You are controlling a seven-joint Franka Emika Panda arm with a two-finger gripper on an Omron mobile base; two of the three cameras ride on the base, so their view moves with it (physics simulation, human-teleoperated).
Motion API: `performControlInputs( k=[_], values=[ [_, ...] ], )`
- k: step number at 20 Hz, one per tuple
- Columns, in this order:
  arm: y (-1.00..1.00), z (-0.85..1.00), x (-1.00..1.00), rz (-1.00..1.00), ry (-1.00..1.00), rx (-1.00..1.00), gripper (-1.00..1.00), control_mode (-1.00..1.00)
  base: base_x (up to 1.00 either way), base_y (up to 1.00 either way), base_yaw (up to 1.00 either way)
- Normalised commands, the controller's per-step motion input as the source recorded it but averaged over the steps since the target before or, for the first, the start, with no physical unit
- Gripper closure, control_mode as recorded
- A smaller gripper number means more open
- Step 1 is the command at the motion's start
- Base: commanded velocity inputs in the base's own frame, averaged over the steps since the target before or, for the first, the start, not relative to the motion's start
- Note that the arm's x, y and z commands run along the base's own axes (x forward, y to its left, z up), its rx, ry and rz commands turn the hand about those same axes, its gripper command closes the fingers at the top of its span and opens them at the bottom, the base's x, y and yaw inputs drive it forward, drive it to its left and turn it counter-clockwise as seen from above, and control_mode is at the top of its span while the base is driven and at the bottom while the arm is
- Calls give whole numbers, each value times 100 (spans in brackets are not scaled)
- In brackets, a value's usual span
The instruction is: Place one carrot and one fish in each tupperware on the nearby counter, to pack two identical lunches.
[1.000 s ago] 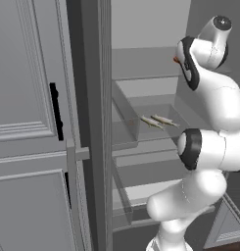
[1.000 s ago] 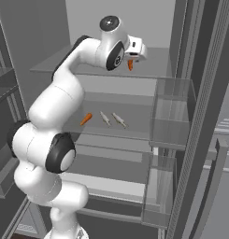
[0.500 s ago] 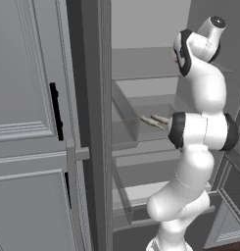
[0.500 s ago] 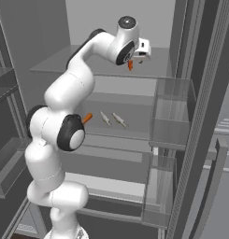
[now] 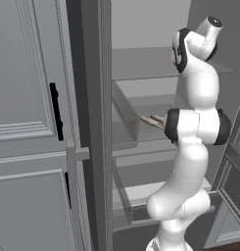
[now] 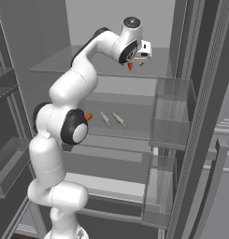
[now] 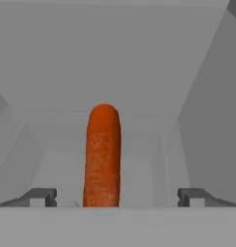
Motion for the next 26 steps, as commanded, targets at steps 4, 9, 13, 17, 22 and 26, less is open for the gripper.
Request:
performControlInputs(
  k=[4,9,13,17,22,26],
  values=[
    [43,-45,-15,-1,-2,0,100,-100,0,0,0],
    [54,-39,-70,-13,-17,0,100,-100,0,0,0],
    [58,-24,-74,-13,-14,0,100,-100,0,0,0],
    [39,-2,-91,-13,-10,-2,100,-100,0,0,0],
    [5,20,-100,-2,-1,0,100,-100,0,0,0],
    [13,22,-100,2,2,-1,100,-100,0,0,0]
  ],
)
